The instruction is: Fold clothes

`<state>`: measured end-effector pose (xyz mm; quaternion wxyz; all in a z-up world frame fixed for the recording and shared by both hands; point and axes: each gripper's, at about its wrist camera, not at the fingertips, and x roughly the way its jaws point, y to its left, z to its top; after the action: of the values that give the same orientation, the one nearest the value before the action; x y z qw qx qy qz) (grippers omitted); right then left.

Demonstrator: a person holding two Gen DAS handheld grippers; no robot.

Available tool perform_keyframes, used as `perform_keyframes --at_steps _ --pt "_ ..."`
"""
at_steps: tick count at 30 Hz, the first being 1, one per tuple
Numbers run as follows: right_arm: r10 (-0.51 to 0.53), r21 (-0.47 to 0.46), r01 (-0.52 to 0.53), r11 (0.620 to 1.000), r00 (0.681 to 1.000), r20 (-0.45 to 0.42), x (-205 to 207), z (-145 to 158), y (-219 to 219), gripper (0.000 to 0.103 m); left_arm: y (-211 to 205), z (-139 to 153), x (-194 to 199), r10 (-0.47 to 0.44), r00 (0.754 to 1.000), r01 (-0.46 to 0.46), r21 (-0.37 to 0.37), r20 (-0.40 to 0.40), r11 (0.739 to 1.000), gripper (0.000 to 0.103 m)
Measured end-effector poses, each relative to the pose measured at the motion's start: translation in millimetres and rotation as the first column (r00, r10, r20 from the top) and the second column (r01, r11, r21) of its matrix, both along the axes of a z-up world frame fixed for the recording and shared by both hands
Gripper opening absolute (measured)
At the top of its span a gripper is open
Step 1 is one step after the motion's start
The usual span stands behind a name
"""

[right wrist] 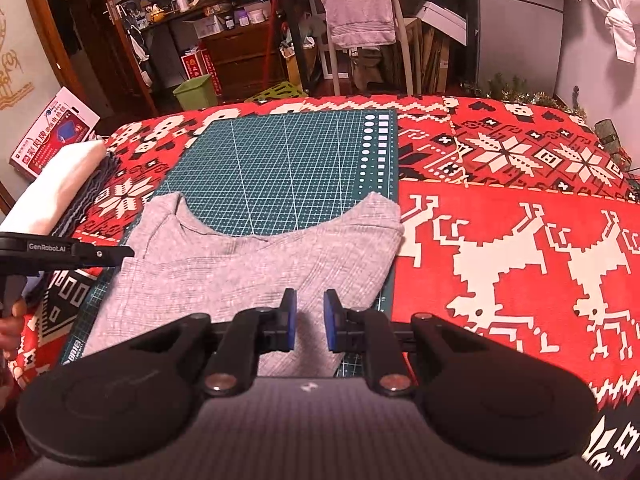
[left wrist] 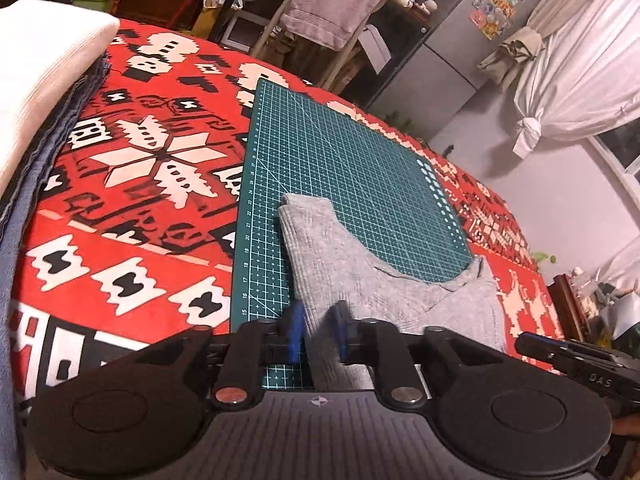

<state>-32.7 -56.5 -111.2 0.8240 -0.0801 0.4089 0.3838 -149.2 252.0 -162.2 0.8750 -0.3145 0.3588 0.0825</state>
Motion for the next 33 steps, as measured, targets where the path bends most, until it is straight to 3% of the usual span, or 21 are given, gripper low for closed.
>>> perform_keyframes --at_steps 9,20,33 --pt "-0.011 -0.006 0.011 1.0 1.0 -0.011 0.1 -2.9 4.5 0.016 8.6 14.4 -15.4 0.084 0.996 -0.086 0.103 0.026 0.991 0.007" --pt "0.05 -0.054 -0.049 0.997 0.998 0.029 -1.3 -17.2 44.9 0.015 23.3 4.8 -21.7 0.11 0.993 -0.111 0.03 0.029 0.993 0.007" --pt "0.009 -0.016 -0.008 1.0 0.999 0.036 -3.7 -5.8 19.7 0.015 2.9 47.2 -13.8 0.027 0.996 -0.037 0.115 0.089 0.993 0.007"
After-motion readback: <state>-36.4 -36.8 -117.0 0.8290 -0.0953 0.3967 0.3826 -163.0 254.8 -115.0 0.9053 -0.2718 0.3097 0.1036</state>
